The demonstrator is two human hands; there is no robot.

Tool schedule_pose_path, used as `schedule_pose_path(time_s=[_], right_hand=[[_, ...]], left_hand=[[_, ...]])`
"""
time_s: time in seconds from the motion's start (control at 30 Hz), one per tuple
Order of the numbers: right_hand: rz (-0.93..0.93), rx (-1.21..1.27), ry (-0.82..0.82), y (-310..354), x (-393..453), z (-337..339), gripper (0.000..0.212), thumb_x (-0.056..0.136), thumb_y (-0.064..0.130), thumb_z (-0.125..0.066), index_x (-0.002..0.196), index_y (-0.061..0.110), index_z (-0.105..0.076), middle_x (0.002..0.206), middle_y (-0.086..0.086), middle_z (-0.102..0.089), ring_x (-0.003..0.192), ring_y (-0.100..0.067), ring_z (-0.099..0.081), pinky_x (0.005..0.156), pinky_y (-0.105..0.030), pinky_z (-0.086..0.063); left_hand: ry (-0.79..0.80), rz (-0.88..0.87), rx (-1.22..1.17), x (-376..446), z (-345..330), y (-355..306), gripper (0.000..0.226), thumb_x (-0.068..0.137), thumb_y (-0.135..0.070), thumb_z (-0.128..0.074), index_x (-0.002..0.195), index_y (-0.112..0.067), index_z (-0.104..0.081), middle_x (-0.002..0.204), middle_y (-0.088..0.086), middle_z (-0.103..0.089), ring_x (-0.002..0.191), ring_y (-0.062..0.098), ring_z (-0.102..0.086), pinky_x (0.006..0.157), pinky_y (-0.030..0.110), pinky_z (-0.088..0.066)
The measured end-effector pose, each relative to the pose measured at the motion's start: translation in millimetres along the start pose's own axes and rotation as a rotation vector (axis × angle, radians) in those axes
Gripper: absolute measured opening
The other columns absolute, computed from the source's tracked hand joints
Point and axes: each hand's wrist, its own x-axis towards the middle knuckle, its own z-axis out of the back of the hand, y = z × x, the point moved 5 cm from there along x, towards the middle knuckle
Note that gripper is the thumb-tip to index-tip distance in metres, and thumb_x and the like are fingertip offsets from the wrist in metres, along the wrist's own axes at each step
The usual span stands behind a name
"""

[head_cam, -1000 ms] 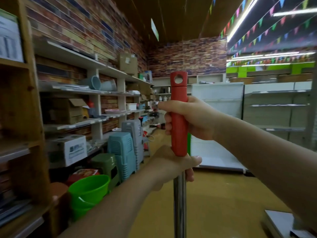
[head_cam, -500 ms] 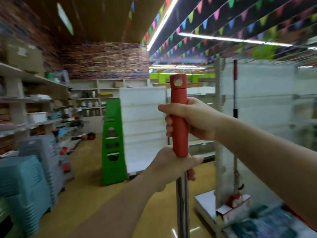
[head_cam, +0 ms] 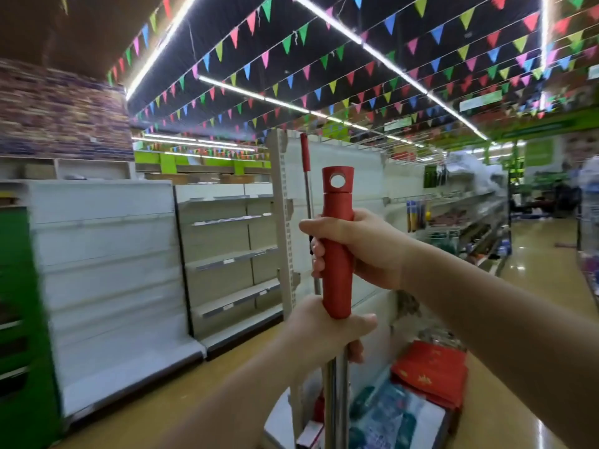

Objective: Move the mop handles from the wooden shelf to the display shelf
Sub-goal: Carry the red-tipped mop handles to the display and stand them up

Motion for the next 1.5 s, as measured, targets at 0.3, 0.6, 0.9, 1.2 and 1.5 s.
schedule_pose_path(time_s=[0.3, 0.6, 0.9, 1.2, 1.5], right_hand=[[0.004, -0.016, -0.067, -25.7, 69.8, 101.8, 0.014, 0.085, 0.013, -0.062, 0.075, 0.011, -0.053, 0.057, -0.003, -0.054, 0.05, -0.016, -0.053, 0.057, -0.027, -0.054], [-0.005, -0.118, -0.212, -49.2, 148.6, 204.3, 0.02, 0.083, 0.004, -0.059, 0.067, 0.012, -0.049, 0.052, -0.002, -0.052, 0.048, -0.016, -0.05, 0.051, -0.026, -0.05], [0.016, -0.146, -0.278, -56.3, 203.7, 316.0, 0.017, 0.083, 0.002, -0.057, 0.072, 0.011, -0.048, 0.054, -0.003, -0.051, 0.047, -0.016, -0.049, 0.051, -0.024, -0.051], [0.058, -0.106, -0.248, -78.6, 259.4, 437.6, 0.011, 0.083, 0.008, -0.063, 0.079, 0.009, -0.054, 0.061, -0.004, -0.057, 0.054, -0.017, -0.058, 0.06, -0.027, -0.056], [0.17, -0.308, -0.233, -104.8, 329.6, 527.5, 0.012, 0.085, 0.023, -0.063, 0.095, 0.017, -0.058, 0.094, -0.008, -0.066, 0.086, -0.019, -0.065, 0.087, -0.033, -0.053]], left_hand=[[0.062, -0.058, -0.028, 132.0, -33.8, 1.8, 0.029, 0.079, -0.032, -0.067, 0.056, -0.017, -0.06, 0.054, -0.001, -0.066, 0.066, 0.015, -0.06, 0.085, 0.033, -0.051], [0.133, -0.206, -0.107, 269.6, -62.6, -0.9, 0.031, 0.081, -0.033, -0.065, 0.055, -0.018, -0.06, 0.059, 0.001, -0.065, 0.049, 0.005, -0.051, 0.05, 0.012, -0.041], [0.162, -0.272, -0.185, 394.0, -105.5, -21.9, 0.026, 0.082, -0.029, -0.067, 0.059, -0.017, -0.059, 0.048, -0.002, -0.061, 0.047, 0.006, -0.058, 0.056, 0.013, -0.048], [0.027, -0.259, -0.185, 516.9, -149.6, -35.0, 0.024, 0.083, -0.027, -0.066, 0.069, -0.009, -0.061, 0.048, 0.0, -0.06, 0.046, 0.011, -0.059, 0.059, 0.02, -0.051], [-0.145, -0.225, -0.198, 631.0, -146.9, -42.9, 0.014, 0.084, -0.022, -0.065, 0.078, -0.011, -0.06, 0.047, -0.001, -0.059, 0.049, 0.015, -0.06, 0.053, 0.023, -0.045]])
